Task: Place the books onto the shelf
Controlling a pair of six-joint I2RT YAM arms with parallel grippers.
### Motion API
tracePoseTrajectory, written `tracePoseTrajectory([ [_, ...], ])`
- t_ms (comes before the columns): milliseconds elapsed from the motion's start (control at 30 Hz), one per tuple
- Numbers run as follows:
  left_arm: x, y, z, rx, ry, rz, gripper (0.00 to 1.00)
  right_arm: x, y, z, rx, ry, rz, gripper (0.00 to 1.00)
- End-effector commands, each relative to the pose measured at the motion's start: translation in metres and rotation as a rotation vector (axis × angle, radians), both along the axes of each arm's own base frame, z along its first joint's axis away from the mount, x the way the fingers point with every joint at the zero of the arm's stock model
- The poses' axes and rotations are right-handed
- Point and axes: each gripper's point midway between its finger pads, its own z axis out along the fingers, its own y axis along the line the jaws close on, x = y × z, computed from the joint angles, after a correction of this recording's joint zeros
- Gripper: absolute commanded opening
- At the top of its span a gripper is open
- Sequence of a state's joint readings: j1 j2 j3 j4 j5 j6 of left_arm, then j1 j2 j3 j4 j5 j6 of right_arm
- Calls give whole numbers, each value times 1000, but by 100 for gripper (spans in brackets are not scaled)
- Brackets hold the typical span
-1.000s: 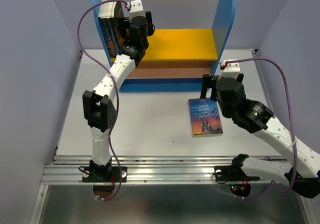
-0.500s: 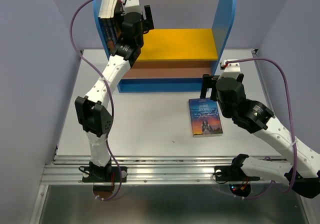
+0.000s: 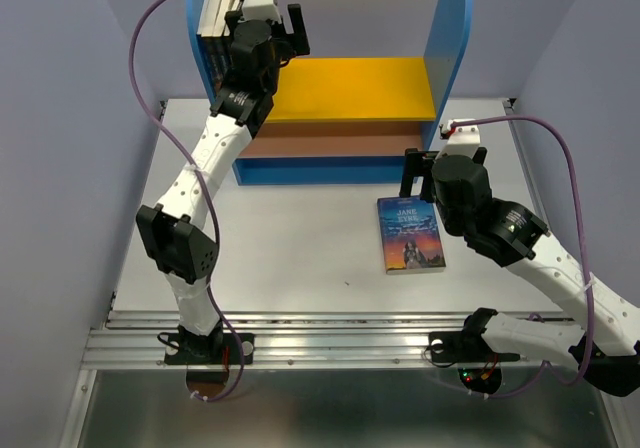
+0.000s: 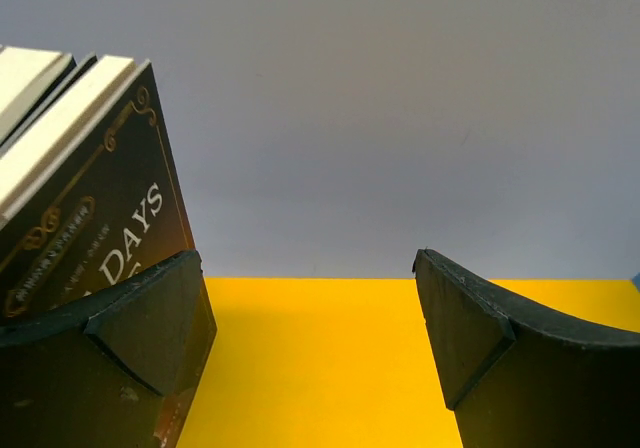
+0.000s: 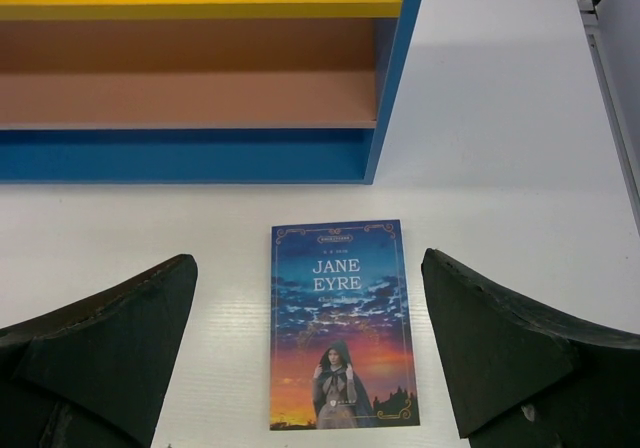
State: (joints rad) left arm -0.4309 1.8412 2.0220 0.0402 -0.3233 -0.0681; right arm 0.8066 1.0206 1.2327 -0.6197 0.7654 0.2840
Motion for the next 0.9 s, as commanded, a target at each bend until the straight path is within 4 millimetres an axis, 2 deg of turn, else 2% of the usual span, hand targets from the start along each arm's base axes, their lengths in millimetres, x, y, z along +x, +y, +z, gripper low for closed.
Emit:
tracePoseTrajectory([
  [0, -37, 1, 63, -48, -135, -56, 99, 2, 3, 17, 59, -50, 2, 100],
  [333, -64, -10, 92, -77, -194, -143, 99, 1, 4, 14, 64, -46, 4, 100],
  [700, -72, -17, 105, -89, -222, -172, 99, 1, 3, 12, 62, -43, 3, 100],
  [867, -86, -25, 129, -104, -273, -233, 99, 2, 5, 10, 57, -35, 6, 100],
])
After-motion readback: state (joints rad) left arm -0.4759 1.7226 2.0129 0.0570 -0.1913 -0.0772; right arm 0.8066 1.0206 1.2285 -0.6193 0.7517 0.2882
